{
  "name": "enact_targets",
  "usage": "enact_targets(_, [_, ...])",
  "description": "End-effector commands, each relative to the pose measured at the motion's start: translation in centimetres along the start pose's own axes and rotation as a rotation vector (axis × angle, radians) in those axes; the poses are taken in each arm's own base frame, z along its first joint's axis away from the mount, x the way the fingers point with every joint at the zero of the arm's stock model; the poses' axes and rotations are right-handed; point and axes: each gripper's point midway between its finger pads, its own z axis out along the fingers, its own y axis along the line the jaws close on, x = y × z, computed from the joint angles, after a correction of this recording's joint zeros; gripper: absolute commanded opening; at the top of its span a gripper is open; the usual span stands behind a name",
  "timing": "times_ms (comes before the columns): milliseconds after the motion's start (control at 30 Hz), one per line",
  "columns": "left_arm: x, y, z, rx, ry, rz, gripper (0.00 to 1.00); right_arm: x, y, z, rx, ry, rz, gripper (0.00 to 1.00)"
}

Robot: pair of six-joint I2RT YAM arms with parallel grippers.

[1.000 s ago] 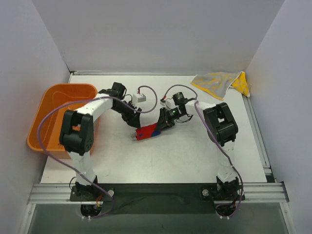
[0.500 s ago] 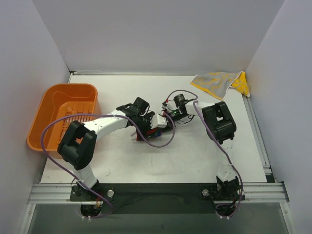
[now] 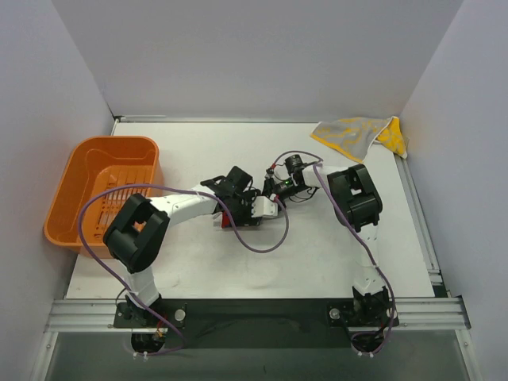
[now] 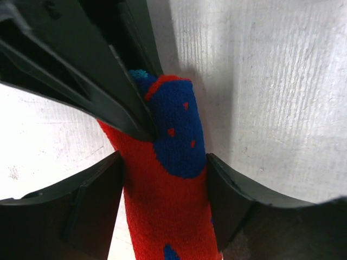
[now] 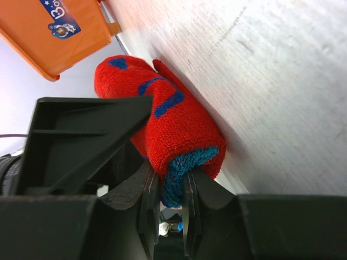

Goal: Roll the towels
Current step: Place the rolled towel into the container

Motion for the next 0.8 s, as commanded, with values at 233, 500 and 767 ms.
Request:
enact_targets(233, [2.9, -2.3, 2.4, 0.096, 0.095, 0.022, 0.49, 0.7, 2.7, -0.7, -0.117, 0.073, 0.093, 0.0])
enact_targets(500, [2.3, -2.7, 1.3, 0.176, 0.107, -0.172, 0.17, -0.5, 5.5, -3.2, -0.136, 0.003, 0.008, 0.39])
enact_targets(767, [-1.6, 3.3, -5.7, 0.157, -0.062, -0.591, 0.0, -2.7, 2.8, -11.8, 0.046, -0.194, -0.095, 1.0])
